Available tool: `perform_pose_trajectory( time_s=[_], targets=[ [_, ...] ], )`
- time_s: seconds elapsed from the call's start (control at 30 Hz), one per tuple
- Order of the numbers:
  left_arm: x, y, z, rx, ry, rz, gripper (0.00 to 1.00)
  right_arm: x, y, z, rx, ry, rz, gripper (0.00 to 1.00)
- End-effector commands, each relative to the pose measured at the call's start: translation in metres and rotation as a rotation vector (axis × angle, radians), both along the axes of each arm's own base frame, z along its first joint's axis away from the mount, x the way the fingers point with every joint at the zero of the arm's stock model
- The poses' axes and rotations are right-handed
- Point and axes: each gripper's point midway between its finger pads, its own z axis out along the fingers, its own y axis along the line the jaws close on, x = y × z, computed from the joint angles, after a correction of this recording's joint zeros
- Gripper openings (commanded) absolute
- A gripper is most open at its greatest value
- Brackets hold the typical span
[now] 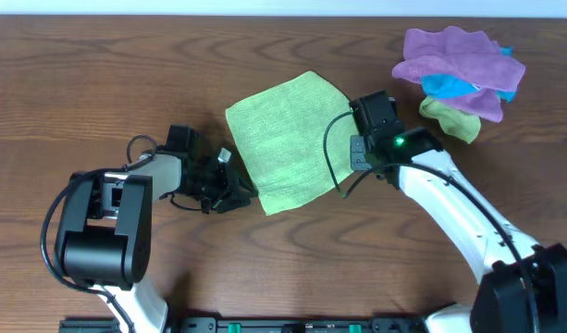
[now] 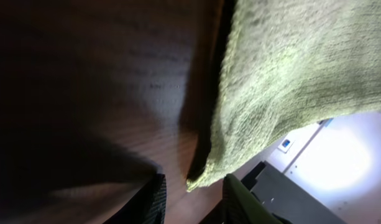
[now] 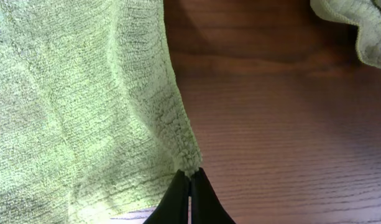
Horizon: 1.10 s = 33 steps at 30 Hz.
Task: Fold the cloth
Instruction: 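Spread the green cloth flat by pulling both grippers apart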
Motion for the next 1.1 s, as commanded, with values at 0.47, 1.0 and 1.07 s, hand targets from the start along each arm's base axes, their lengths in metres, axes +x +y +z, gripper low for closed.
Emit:
perform_pose_trajectory(
  time_s=[0.47, 1.0, 1.07],
  targets=[
    [0.001, -0.015, -0.025, 0.175, -0.043, -0.037, 0.47, 0.005, 0.001, 0.008, 0.014, -0.022, -0.012, 0.01],
    [-0.008, -0.025, -0.023, 0.151, -0.077, -0.115, 0.06, -0.003, -0.001, 0.004, 0.019, 0.013, -0.04, 0.01],
    [-0.01, -0.017, -0.019, 0.125, -0.065, -0.116, 0.06, -0.009, -0.003, 0.002, 0.019, 0.037, -0.064, 0.02]
  ],
)
